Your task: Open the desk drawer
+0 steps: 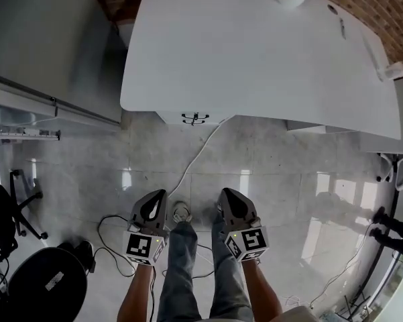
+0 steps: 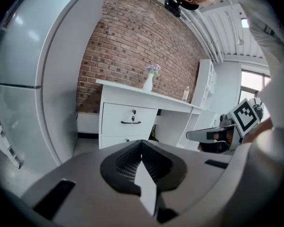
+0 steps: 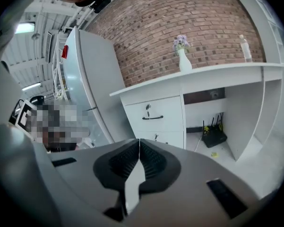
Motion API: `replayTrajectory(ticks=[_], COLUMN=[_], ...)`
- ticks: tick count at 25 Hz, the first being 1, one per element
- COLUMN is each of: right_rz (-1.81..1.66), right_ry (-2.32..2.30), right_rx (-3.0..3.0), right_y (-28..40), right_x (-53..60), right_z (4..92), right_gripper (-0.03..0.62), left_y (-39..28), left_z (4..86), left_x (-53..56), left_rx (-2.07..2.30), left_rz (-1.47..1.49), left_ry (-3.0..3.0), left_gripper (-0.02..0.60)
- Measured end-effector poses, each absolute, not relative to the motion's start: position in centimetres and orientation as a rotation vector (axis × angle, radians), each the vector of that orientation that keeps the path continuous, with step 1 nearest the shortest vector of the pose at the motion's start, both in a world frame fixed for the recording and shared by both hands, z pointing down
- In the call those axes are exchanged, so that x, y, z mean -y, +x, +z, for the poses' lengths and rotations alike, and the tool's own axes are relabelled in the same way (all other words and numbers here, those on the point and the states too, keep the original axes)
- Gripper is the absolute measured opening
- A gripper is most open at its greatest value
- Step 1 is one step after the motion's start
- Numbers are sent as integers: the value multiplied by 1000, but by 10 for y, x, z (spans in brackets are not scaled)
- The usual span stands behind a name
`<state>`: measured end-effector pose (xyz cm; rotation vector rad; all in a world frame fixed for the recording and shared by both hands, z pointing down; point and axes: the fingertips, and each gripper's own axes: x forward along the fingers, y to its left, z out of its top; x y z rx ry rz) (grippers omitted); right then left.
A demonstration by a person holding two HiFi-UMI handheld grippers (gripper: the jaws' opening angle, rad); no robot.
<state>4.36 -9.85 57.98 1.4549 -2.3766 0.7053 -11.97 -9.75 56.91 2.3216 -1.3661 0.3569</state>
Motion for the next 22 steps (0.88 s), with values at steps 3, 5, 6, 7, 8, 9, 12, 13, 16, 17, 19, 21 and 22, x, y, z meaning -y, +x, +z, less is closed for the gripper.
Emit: replayTrajectory(ticks=[3, 5, 6, 7, 8, 9, 12, 13, 16, 17, 19, 21, 22], right_rz=[736, 762, 774, 785, 795, 801, 808, 811, 904, 1005, 1352, 1785, 1966], right_ry=[1443, 1436, 1435, 1434, 1435, 1435, 1440, 1443, 1480, 1516, 1619, 1698, 1704], right_rx=[2366, 2358, 2354, 2352, 2350, 2350, 2349, 2350, 2396, 2440, 2543, 2613, 2637], right_y=[41, 41, 41, 41, 41, 41, 42, 42, 43, 43, 51, 60, 62], right_x=[89, 82, 79, 78, 76, 75, 74, 74, 77, 80, 89, 100, 104], right_z=[607, 622, 630, 636, 641, 645, 654, 656, 653, 648, 637, 631, 629], right_gripper=[17, 18, 18, 17, 17, 17, 17, 17, 18, 18, 20, 40, 118], left_y=[-117, -115, -115, -116, -116, -117, -117, -117, -116, -116, -114, -113, -112], left_z=[594, 610, 617, 624, 631, 636, 646, 647, 646, 645, 641, 638, 638], left_x=[94, 89, 87, 86, 86, 86, 92, 94, 99, 100, 101, 104, 104], left_rx=[1344, 1330, 1328, 1327, 1327, 1326, 1326, 1330, 1339, 1339, 1337, 1334, 1331], left_rz=[351, 358, 362, 367, 373, 380, 391, 388, 377, 376, 376, 374, 372], left_ry=[2320, 2316, 2312, 2308, 2306, 2307, 2316, 2317, 2323, 2326, 2331, 2336, 2338], left_gripper=[12, 12, 12, 12, 12, 12, 12, 12, 12, 12, 12, 12, 12])
